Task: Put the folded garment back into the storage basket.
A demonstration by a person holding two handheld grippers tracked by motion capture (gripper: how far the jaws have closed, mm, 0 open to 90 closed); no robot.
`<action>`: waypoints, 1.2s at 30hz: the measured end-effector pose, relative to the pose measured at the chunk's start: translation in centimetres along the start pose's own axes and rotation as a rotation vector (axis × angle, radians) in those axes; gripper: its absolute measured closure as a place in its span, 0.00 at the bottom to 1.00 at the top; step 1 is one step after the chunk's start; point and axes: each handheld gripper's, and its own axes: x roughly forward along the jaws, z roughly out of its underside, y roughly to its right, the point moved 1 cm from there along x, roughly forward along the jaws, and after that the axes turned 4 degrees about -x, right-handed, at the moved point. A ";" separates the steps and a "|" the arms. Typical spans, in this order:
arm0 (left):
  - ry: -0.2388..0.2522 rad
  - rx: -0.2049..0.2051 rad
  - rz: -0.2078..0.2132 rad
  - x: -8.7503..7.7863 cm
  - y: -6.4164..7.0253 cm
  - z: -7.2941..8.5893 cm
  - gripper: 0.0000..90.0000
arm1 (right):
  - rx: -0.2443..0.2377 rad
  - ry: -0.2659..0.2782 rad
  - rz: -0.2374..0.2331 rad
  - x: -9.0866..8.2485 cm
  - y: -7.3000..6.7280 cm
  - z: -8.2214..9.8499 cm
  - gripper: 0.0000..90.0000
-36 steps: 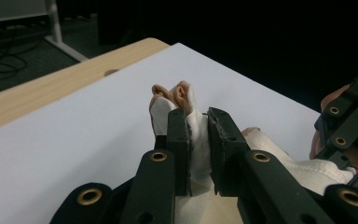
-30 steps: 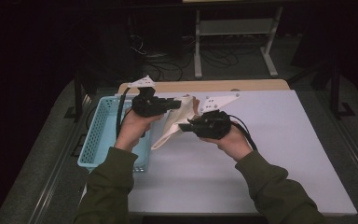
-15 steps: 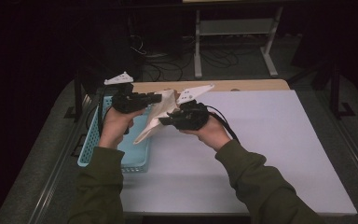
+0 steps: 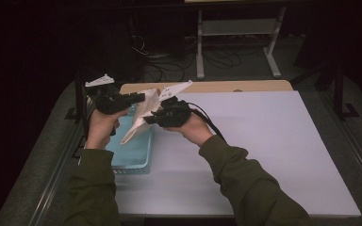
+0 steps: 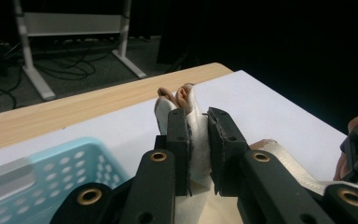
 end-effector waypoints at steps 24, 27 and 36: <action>-0.046 -0.030 -0.149 -1.7 -4.4 2.3 0.87 | 0.005 -0.103 -0.055 6.9 -0.3 0.8 0.93; -0.058 -0.031 -0.161 -1.7 -4.6 2.5 0.87 | 0.003 -0.115 -0.061 7.6 -0.5 1.1 0.93; -0.104 -0.040 -0.222 -2.1 -5.7 3.5 0.87 | -0.011 -0.176 -0.095 9.5 -1.4 1.6 0.92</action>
